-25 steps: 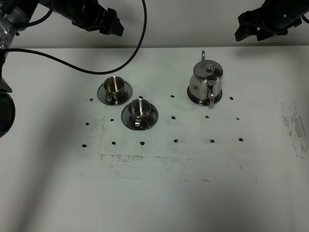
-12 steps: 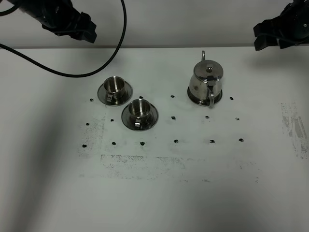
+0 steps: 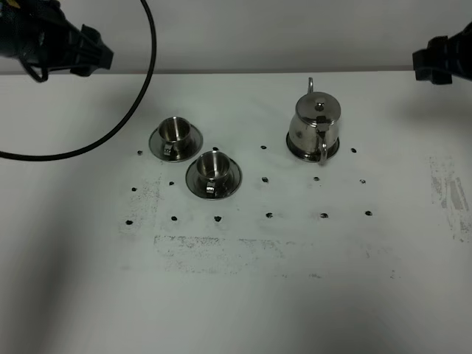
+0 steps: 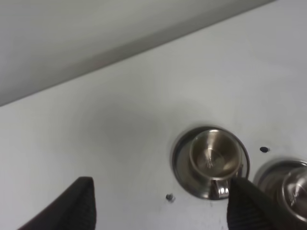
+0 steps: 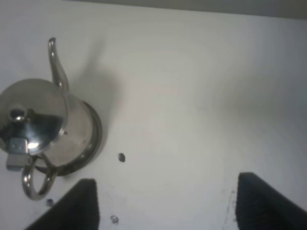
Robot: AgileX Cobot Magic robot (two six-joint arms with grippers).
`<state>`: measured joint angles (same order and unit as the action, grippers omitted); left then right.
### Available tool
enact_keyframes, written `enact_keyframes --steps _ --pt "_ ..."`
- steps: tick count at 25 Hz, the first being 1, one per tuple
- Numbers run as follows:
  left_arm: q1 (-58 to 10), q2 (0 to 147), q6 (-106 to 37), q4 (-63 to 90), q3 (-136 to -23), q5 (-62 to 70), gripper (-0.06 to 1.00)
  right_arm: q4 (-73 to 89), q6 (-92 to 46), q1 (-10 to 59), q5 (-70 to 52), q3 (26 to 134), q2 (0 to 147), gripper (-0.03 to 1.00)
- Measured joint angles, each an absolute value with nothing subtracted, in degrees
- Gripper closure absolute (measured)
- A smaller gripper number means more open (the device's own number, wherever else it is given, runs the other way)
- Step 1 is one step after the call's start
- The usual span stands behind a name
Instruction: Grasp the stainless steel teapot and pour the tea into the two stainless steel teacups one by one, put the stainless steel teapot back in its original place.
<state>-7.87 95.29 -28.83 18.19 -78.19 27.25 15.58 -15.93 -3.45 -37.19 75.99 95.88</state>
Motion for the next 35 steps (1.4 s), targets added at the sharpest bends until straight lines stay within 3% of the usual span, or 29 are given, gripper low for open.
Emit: enact_keyframes --steps 8,21,35 --pt "-7.87 81.06 -21.03 13.91 -65.89 23.46 0.38 16.65 -15.93 -0.4 -29.56 65.8 89.46 0.39" --pt "-7.87 62.66 -1.29 -6.39 -56.25 39.11 0.38 16.64 -14.84 7.92 -29.52 64.89 88.6 0.41" --pt "-7.87 32.43 2.04 -6.5 -45.55 55.76 0.38 14.63 -12.37 10.95 -33.92 64.89 88.6 0.41"
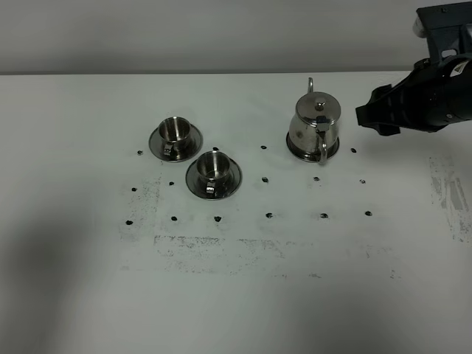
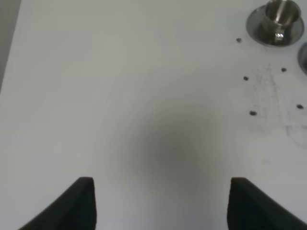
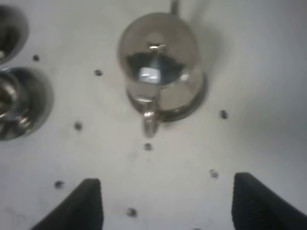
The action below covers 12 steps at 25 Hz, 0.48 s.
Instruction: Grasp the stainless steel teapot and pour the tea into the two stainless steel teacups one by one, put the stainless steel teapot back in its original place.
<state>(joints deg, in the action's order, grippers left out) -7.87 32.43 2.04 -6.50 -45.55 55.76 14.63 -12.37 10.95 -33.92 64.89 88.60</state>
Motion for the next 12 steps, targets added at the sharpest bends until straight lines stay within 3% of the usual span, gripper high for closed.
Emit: enact_keyframes --steps 12 --pt "-7.87 12.6 0.0 5.03 -29.61 59.82 0.38 11.47 -9.78 18.4 -34.99 64.89 89.16 0.41"
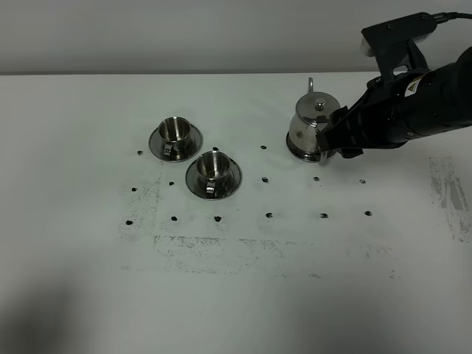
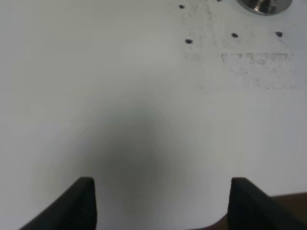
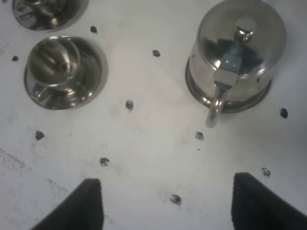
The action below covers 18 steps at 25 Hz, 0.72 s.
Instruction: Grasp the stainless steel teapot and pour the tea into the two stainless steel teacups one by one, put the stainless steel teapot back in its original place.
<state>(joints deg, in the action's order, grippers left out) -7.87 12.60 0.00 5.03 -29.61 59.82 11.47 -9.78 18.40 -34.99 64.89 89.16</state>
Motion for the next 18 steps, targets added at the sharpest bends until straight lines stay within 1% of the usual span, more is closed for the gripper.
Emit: enact_keyframes --steps 9,15,18 --pt "-7.87 1.89 -1.58 3.43 -26.04 60.43 0.38 11.07 -9.54 23.86 -34.87 64.89 94.22 0.41" --pt "-7.74 0.91 -1.6 3.36 -26.04 60.56 0.38 10.91 -9.49 24.49 -34.05 64.89 96.72 0.41" --pt "-4.99 -0.03 -1.71 3.36 -26.04 60.56 0.38 10.91 -9.45 24.52 -33.47 64.89 98.04 0.41"
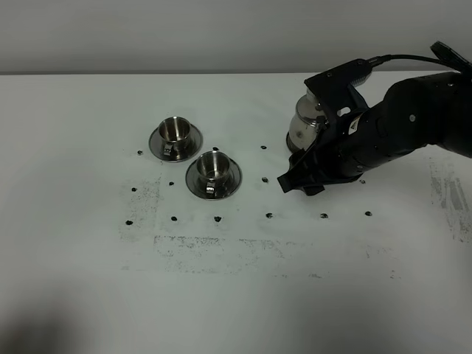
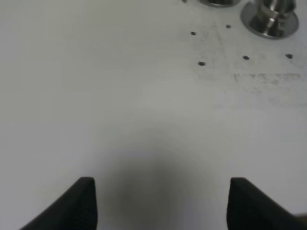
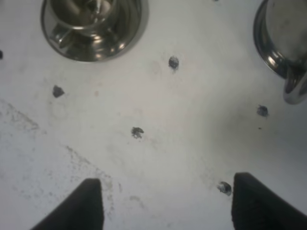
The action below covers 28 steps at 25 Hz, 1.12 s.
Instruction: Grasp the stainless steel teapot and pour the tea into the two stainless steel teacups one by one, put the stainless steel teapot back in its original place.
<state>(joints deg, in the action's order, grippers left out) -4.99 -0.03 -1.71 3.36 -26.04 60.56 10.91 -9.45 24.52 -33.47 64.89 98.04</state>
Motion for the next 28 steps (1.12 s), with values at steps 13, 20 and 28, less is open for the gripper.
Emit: enact_keyframes --steps 13,20,28 --pt "0.93 -0.31 -1.74 3.36 -26.04 60.61 0.38 10.92 -8.88 24.56 -30.5 64.89 102.46 0.42" --pt "0.93 -0.31 -1.74 3.36 -26.04 60.61 0.38 9.09 -6.94 24.56 -28.69 64.89 102.46 0.42" --pt "0.93 -0.31 -1.74 3.36 -26.04 60.61 0.38 2.26 -0.33 24.56 -25.83 64.89 102.46 0.42"
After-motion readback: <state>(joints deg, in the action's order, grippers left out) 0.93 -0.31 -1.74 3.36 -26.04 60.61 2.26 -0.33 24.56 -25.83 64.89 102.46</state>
